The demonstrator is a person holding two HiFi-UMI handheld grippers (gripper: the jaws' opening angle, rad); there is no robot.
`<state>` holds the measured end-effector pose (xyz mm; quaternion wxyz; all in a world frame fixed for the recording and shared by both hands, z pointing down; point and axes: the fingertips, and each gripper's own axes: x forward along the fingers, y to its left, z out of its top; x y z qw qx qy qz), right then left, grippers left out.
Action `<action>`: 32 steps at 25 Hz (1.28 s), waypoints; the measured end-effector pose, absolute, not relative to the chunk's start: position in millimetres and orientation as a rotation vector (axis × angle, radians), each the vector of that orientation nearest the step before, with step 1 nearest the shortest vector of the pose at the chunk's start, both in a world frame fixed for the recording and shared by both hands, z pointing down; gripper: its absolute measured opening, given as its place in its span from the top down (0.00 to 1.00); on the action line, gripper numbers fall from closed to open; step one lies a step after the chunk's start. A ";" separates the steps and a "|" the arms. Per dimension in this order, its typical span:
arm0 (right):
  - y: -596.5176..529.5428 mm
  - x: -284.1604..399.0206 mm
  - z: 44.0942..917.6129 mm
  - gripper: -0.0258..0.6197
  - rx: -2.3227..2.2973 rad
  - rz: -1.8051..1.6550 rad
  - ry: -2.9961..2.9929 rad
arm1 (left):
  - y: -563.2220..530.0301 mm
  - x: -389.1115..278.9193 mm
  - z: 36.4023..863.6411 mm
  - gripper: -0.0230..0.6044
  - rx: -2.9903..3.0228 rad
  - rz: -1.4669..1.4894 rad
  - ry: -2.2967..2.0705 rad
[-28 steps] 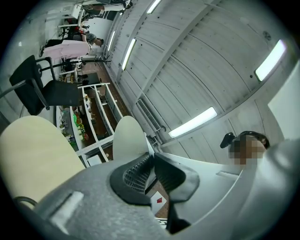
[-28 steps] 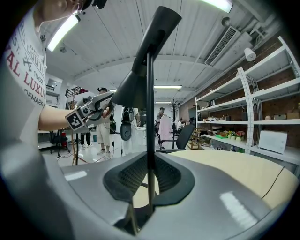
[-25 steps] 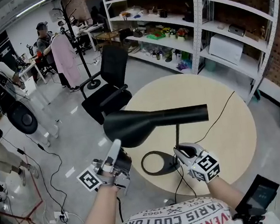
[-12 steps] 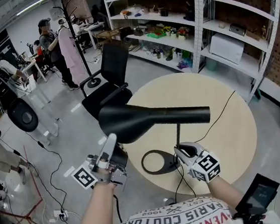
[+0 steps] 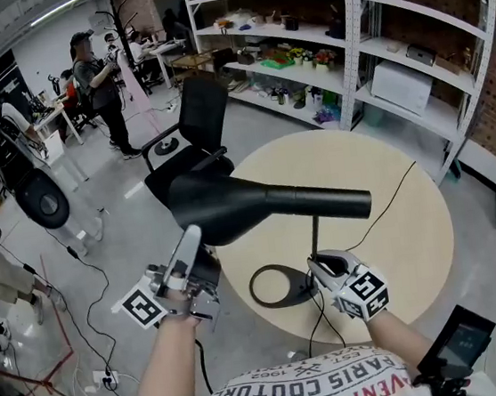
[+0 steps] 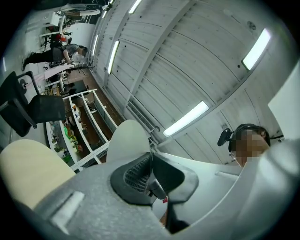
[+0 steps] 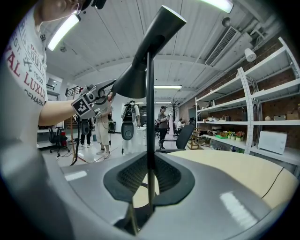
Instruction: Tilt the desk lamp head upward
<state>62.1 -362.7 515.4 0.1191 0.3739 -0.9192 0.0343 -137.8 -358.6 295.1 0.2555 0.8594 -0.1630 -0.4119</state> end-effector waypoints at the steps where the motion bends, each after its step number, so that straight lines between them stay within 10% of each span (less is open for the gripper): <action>1: -363.2 62.9 514.3 0.89 1.093 0.101 -2.687 | -359.0 -136.9 292.3 0.95 2.338 -1.115 -0.443; 32: -371.9 65.7 517.6 0.89 1.138 0.098 -2.655 | -348.6 -122.9 230.5 0.96 2.623 -0.956 -0.531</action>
